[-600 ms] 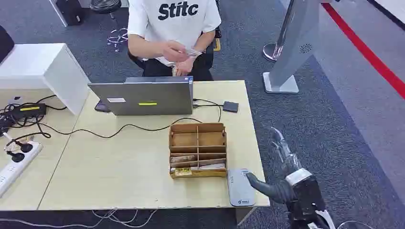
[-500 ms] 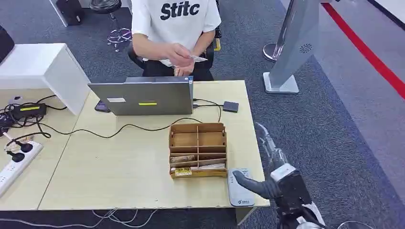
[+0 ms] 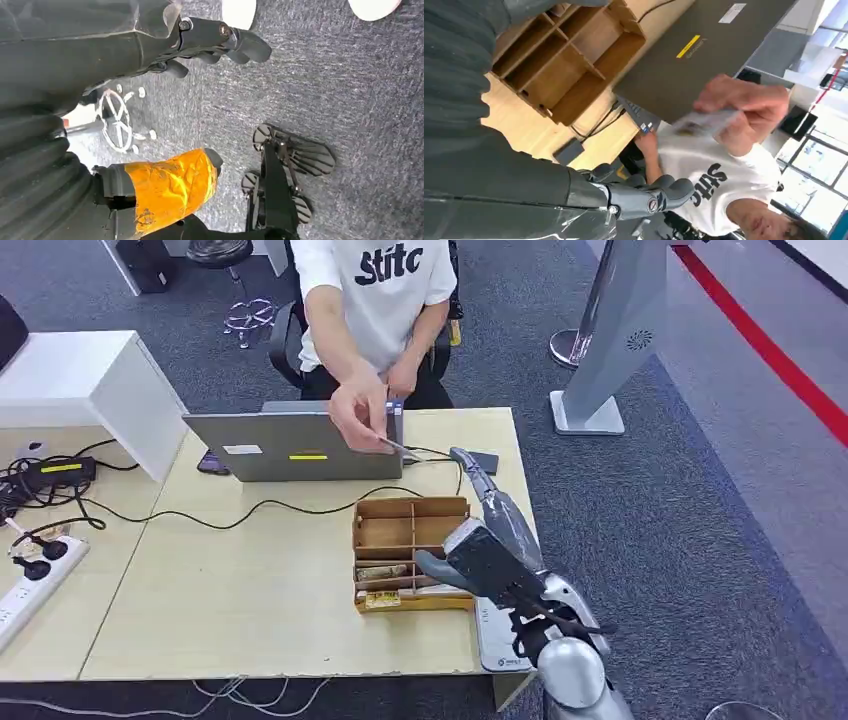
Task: Pass the card to the sensor for recognition and then transmit it.
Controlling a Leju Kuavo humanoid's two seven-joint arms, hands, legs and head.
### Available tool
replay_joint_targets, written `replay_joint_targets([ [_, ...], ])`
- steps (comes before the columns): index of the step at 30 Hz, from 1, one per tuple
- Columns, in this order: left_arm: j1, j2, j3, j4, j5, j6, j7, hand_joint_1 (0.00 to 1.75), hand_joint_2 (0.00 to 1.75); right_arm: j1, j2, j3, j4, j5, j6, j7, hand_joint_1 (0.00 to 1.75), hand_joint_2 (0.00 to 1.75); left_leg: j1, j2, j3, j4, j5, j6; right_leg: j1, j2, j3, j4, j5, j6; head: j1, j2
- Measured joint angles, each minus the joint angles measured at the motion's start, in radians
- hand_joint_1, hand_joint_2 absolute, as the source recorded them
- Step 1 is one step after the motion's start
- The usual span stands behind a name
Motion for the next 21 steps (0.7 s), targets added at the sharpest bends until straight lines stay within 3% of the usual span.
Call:
replay_joint_targets([
  [3,-0.002,0.004,0.000,0.005,-0.010,-0.003,0.000,0.00,1.75,-0.027,-0.002,0.021,0.022,0.059,-0.033,0.030,0.00,1.75,0.000,0.000,-0.001,0.000,0.000,0.000,0.000,0.000,0.000,0.000,0.000,0.000,0.000,0.000],
  [4,-0.003,0.005,0.000,0.005,-0.013,-0.007,-0.003,0.00,1.75,-0.039,-0.004,0.029,0.029,0.128,-0.072,0.052,0.00,1.75,0.000,0.000,-0.001,0.000,0.000,0.000,0.000,0.000,-0.001,0.000,0.000,0.000,0.000,0.000],
  [6,-0.005,0.007,0.000,0.009,-0.022,-0.022,-0.015,0.00,1.75,-0.097,-0.015,0.062,0.067,0.405,-0.171,0.099,0.00,1.75,0.000,0.000,-0.003,0.000,0.002,0.000,0.000,0.001,-0.003,0.001,0.002,0.000,0.000,0.000],
  [8,-0.008,0.010,0.000,0.012,-0.029,-0.033,-0.026,0.00,1.75,-0.171,-0.023,0.094,0.121,0.594,-0.216,0.120,0.00,1.75,0.000,0.002,-0.004,0.000,0.003,0.000,0.000,0.003,-0.006,0.001,0.004,-0.001,0.000,0.000],
  [12,-0.012,0.017,0.000,0.019,-0.039,-0.044,-0.037,0.00,1.75,-0.235,-0.013,0.142,0.195,0.754,-0.237,0.185,0.00,1.75,0.000,0.002,-0.006,0.000,0.004,-0.001,0.000,0.002,-0.007,0.001,0.005,-0.001,0.000,0.000],
  [15,-0.012,0.022,0.000,0.023,-0.045,-0.047,-0.040,0.00,1.75,-0.259,-0.002,0.181,0.218,0.792,-0.218,0.219,0.00,1.75,0.000,0.003,-0.008,0.000,0.005,-0.002,0.000,0.003,-0.011,0.003,0.006,-0.002,0.000,0.000],
  [20,-0.020,0.013,0.000,0.024,-0.056,-0.036,-0.045,0.00,1.75,-0.321,-0.015,0.191,0.310,0.759,-0.230,0.208,0.00,1.75,0.000,0.003,-0.008,0.000,0.006,-0.004,0.000,0.003,-0.012,0.003,0.007,-0.003,0.000,0.000],
  [21,-0.021,0.012,0.000,0.024,-0.057,-0.035,-0.045,0.00,1.75,-0.323,-0.017,0.191,0.322,0.761,-0.231,0.208,1.50,1.75,0.000,0.003,-0.008,0.000,0.006,-0.004,0.000,0.003,-0.012,0.003,0.007,-0.003,0.000,0.000],
])
